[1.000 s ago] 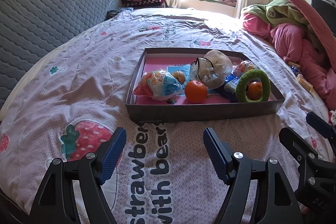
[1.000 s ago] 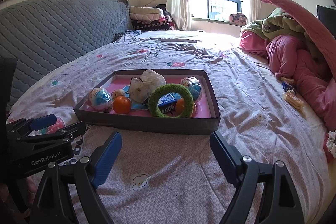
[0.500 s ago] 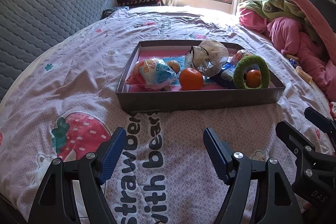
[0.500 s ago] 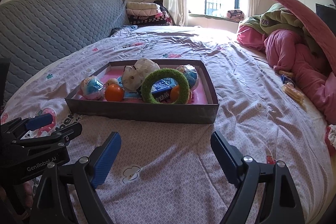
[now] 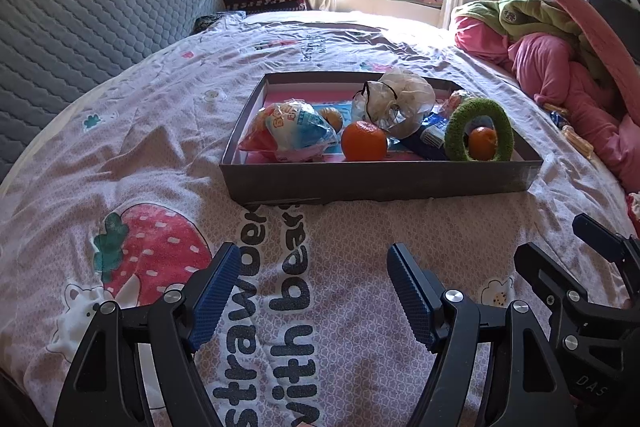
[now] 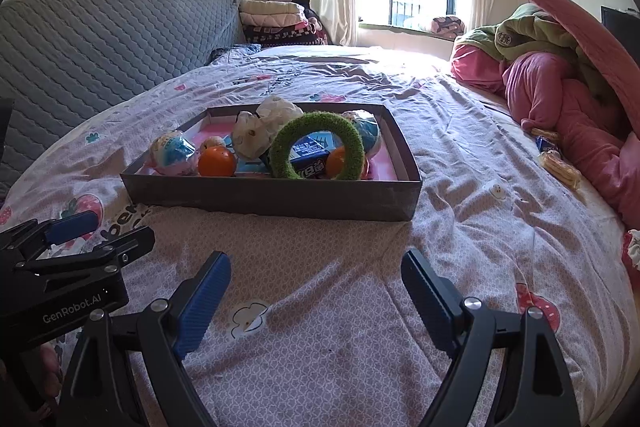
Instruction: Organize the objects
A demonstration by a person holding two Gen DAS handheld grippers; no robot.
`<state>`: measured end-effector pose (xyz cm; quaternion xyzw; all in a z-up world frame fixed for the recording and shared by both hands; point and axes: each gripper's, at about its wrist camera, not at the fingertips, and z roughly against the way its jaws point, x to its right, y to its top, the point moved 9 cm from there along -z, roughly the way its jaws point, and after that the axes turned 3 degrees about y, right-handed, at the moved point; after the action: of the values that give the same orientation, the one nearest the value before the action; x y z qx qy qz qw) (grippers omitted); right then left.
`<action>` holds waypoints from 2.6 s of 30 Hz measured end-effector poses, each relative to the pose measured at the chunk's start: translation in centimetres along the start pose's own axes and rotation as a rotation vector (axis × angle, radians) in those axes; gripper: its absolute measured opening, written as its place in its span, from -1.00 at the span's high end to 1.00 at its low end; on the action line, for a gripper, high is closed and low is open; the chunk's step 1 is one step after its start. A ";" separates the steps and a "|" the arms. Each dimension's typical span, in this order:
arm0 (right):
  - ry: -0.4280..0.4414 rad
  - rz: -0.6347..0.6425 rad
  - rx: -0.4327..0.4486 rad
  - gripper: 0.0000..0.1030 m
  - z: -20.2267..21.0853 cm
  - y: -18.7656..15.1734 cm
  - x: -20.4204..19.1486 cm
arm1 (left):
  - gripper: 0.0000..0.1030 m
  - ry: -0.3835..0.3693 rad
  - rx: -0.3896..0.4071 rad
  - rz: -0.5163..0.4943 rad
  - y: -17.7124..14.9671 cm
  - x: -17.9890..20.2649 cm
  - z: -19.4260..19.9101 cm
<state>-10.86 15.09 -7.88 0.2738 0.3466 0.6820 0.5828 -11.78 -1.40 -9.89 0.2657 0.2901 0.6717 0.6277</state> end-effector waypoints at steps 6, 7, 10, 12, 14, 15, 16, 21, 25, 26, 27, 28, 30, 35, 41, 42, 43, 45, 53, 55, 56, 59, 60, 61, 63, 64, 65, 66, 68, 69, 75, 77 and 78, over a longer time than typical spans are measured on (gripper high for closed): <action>0.006 -0.006 -0.012 -0.69 -0.1 -0.5 -0.1 | -0.49 0.005 -0.017 0.003 -0.6 -0.3 -0.4; 0.006 -0.009 -0.014 -0.69 -0.2 -0.6 -0.1 | -0.49 0.006 -0.019 0.000 -0.8 -0.3 -0.4; 0.006 -0.012 -0.022 -0.69 -0.4 -0.8 0.0 | -0.49 0.003 -0.022 -0.011 -1.0 -0.1 -0.5; 0.010 -0.015 -0.025 -0.69 -0.4 -0.9 0.0 | -0.49 0.000 -0.021 -0.012 -1.1 0.0 -0.5; 0.009 -0.018 -0.024 -0.69 -0.4 -0.9 0.0 | -0.49 0.000 -0.022 -0.011 -1.2 -0.1 -0.5; 0.012 -0.020 -0.024 -0.69 -0.4 -0.9 0.0 | -0.49 -0.002 -0.023 -0.008 -1.2 -0.1 -0.5; 0.012 -0.019 -0.028 -0.69 -0.5 -1.0 0.0 | -0.49 -0.004 -0.026 -0.007 -1.2 -0.1 -0.5; 0.014 -0.020 -0.032 -0.69 -0.6 -1.1 -0.1 | -0.49 -0.005 -0.030 -0.008 -1.3 -0.1 -0.6; 0.015 -0.025 -0.037 -0.69 -0.6 -1.2 0.0 | -0.49 -0.011 -0.036 -0.014 -1.5 0.1 -0.7; 0.017 -0.027 -0.037 -0.69 -0.6 -1.2 0.0 | -0.49 -0.009 -0.036 -0.015 -1.5 0.1 -0.7; 0.018 -0.026 -0.040 -0.69 -0.7 -1.3 0.0 | -0.49 -0.009 -0.037 -0.016 -1.5 0.1 -0.7; 0.016 -0.026 -0.043 -0.69 -0.7 -1.3 0.0 | -0.49 -0.010 -0.037 -0.015 -1.6 0.2 -0.7; 0.016 -0.027 -0.039 -0.69 -0.7 -1.3 0.0 | -0.49 -0.009 -0.039 -0.014 -1.7 0.1 -0.7; 0.018 -0.024 -0.046 -0.69 -0.8 -1.4 0.0 | -0.49 -0.008 -0.041 -0.005 -1.6 -0.1 -0.9; 0.020 -0.022 -0.050 -0.69 -0.9 -1.5 -0.1 | -0.49 -0.010 -0.045 -0.004 -1.7 -0.2 -1.1; 0.019 -0.022 -0.051 -0.69 -0.9 -1.5 -0.1 | -0.49 -0.008 -0.045 -0.003 -1.7 -0.3 -1.1; 0.020 -0.021 -0.052 -0.69 -0.9 -1.5 -0.1 | -0.49 -0.009 -0.045 -0.003 -1.7 -0.2 -1.1; 0.019 -0.023 -0.053 -0.69 -0.9 -1.6 -0.2 | -0.49 -0.008 -0.046 -0.005 -1.7 -0.2 -1.1; 0.017 -0.023 -0.055 -0.69 -1.1 -1.7 -0.1 | -0.49 -0.006 -0.048 -0.008 -1.8 -0.2 -1.2; 0.017 -0.023 -0.057 -0.69 -1.1 -1.7 -0.1 | -0.49 -0.007 -0.050 -0.007 -1.8 -0.1 -1.2; 0.016 -0.023 -0.057 -0.69 -1.1 -1.7 -0.1 | -0.49 -0.006 -0.048 -0.007 -1.8 -0.1 -1.2; 0.017 -0.022 -0.061 -0.69 -1.2 -1.8 -0.1 | -0.49 -0.005 -0.051 -0.008 -1.8 -0.1 -1.3; 0.018 -0.022 -0.060 -0.69 -1.2 -1.8 -0.1 | -0.49 -0.005 -0.051 -0.009 -1.8 -0.1 -1.3; 0.018 -0.023 -0.061 -0.69 -1.2 -1.8 -0.1 | -0.49 -0.005 -0.051 -0.009 -1.8 -0.1 -1.3; 0.017 -0.025 -0.060 -0.69 -1.2 -1.8 -0.1 | -0.49 -0.004 -0.052 -0.008 -1.8 -0.1 -1.3; 0.018 -0.025 -0.060 -0.69 -1.2 -1.8 0.0 | -0.49 -0.005 -0.053 -0.007 -1.9 -0.2 -1.4; 0.018 -0.025 -0.061 -0.69 -1.2 -1.8 0.0 | -0.49 -0.004 -0.052 -0.007 -1.9 -0.2 -1.4; 0.017 -0.025 -0.060 -0.69 -1.2 -1.8 0.0 | -0.49 -0.002 -0.052 -0.007 -1.9 -0.2 -1.4; 0.020 -0.025 -0.063 -0.69 -1.3 -1.9 -0.1 | -0.49 -0.002 -0.053 -0.007 -1.9 -0.2 -1.4; 0.018 -0.024 -0.063 -0.69 -1.3 -1.9 0.0 | -0.49 -0.001 -0.052 -0.007 -1.9 -0.2 -1.4; 0.022 -0.022 -0.065 -0.69 -1.3 -2.0 -0.1 | -0.49 0.000 -0.050 -0.008 -1.9 -0.3 -1.4; 0.023 -0.019 -0.064 -0.69 -1.3 -2.0 -0.2 | -0.49 0.001 -0.051 -0.009 -1.9 -0.3 -1.4; 0.023 -0.020 -0.065 -0.69 -1.3 -2.0 -0.2 | -0.49 0.001 -0.051 -0.009 -1.9 -0.3 -1.4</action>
<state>-10.62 14.89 -10.26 0.2436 0.3338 0.6902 0.5941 -11.48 -1.71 -12.25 0.2480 0.2744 0.6763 0.6370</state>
